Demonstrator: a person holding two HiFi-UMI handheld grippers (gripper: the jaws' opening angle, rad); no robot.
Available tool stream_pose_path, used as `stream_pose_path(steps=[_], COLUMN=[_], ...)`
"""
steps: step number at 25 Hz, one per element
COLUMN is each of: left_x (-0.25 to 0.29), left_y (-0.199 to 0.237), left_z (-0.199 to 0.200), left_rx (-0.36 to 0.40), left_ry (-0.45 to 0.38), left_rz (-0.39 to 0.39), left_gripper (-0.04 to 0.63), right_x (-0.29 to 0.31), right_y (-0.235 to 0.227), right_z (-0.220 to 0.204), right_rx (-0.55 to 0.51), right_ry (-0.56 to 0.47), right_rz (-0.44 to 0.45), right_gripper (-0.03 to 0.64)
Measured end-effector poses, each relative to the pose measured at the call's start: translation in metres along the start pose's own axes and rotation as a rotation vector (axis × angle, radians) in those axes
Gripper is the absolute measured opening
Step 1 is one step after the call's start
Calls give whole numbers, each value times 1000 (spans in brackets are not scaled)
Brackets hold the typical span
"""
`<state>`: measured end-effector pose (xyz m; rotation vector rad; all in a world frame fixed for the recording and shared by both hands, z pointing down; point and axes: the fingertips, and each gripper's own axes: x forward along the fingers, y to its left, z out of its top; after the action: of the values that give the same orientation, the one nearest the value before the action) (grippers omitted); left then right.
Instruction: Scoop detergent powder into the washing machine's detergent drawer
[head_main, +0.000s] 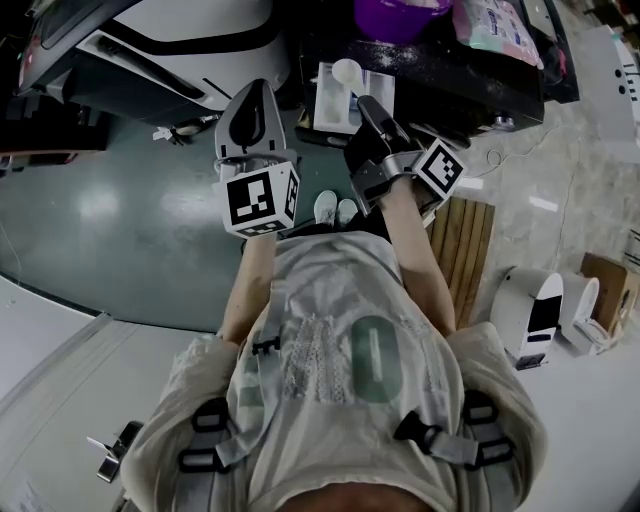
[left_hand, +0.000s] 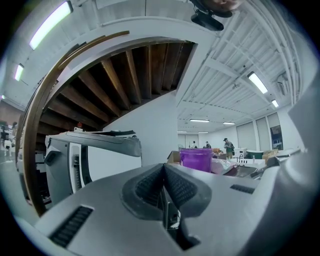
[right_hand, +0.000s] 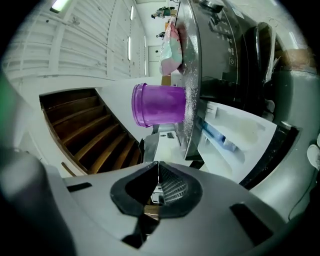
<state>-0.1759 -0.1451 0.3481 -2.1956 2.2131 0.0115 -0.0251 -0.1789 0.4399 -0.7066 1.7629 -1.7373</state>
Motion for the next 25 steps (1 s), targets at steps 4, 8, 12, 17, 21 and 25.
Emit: stream_pose_path(steps=[4,8,12,17,21,25], left_x=[1,0,-2,-3,-1,-1], left_y=[8,9,9,11,13,18], left_z=[0,1,1,-4,-6,-8], left_rx=[-1,-4,-7,-15,-19,-24], left_ry=[2,-2,-1,4,9,11], left_rz=[17,16,14,20,27,38], left_gripper=[20,20,20,20,20,20], right_x=[5,7,7,6,8,10], right_y=[0,0,-1,-7,-6,-8], right_z=[-6,-7,-7,-4,-3,-7], right_rx=[-5,-2,-39,-195,-388,-595], right_ry=[23,27,37,75,129,204], right_rz=[-3,-8,-26,-96,-147,-210], right_gripper=[9,9,9,9,9,9])
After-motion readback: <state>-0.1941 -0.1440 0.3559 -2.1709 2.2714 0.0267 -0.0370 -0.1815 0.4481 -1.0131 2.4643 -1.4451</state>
